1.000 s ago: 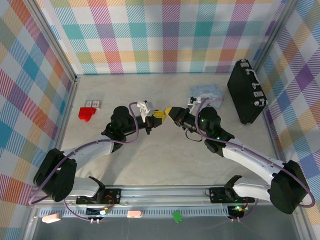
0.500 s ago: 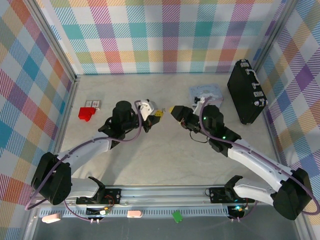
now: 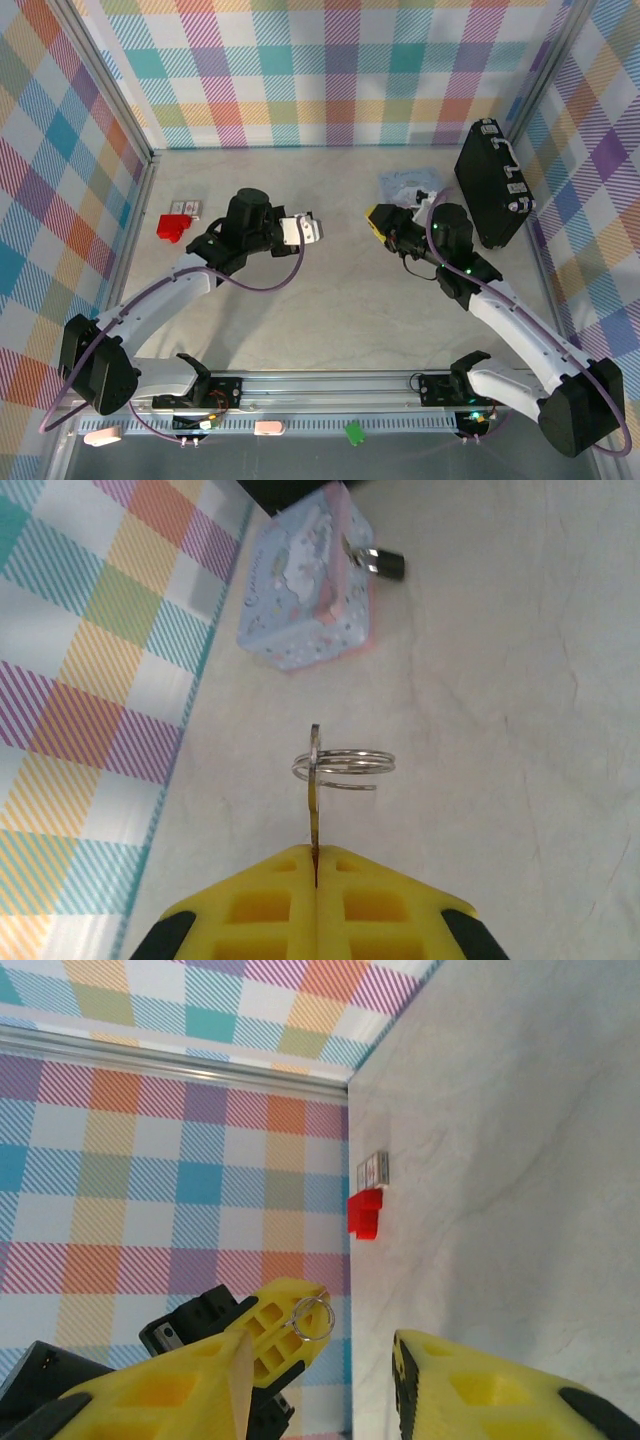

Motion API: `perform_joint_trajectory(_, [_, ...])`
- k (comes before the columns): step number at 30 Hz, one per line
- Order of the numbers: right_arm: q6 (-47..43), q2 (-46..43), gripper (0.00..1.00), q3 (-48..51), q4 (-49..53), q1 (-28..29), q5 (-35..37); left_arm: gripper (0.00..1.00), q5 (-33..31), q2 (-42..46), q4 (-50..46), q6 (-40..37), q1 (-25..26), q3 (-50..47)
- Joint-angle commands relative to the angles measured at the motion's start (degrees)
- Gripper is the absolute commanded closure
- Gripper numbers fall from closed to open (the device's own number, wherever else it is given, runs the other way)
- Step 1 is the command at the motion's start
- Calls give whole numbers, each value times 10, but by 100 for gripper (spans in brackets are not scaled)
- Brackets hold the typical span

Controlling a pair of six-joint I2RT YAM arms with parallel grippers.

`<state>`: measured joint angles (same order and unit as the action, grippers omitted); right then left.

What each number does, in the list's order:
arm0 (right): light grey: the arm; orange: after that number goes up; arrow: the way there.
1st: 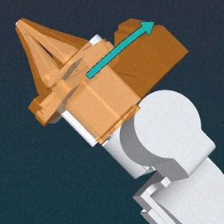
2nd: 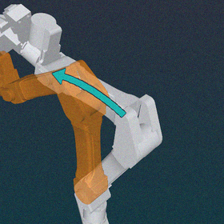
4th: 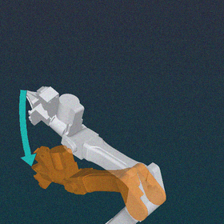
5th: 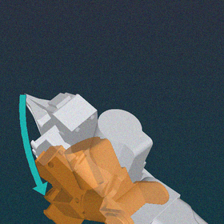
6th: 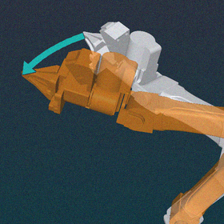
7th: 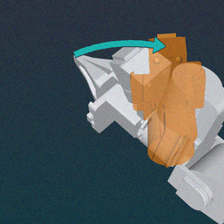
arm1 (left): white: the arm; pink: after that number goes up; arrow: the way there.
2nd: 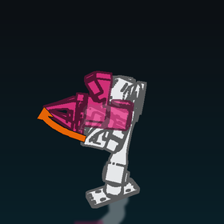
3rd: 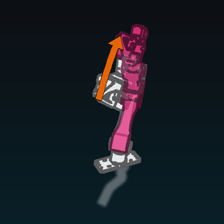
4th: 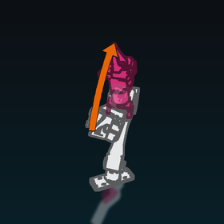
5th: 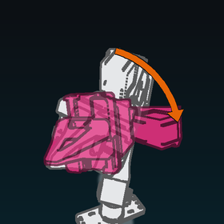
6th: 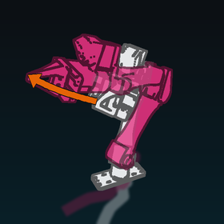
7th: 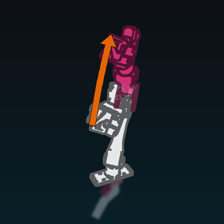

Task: Unlock the padlock with the key

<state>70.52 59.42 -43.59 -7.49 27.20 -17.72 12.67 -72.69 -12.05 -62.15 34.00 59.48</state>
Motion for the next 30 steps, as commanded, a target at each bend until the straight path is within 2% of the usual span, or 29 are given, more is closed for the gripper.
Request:
perform_joint_trajectory(1, [62,36,59,10,-35,17,-46,100,-31,1,-79,-113,12,46])
perform_joint_trajectory(8, [132,87,61,29,-111,47,-62,100,-97,-36,-128,-180,39,87])
perform_joint_trajectory(15, [168,102,63,30,-135,59,-57,100,-153,-57,-96,-210,66,90])
perform_joint_trajectory(30, [209,123,71,29,-159,79,-40,100,-156,-64,-44,-209,95,59])
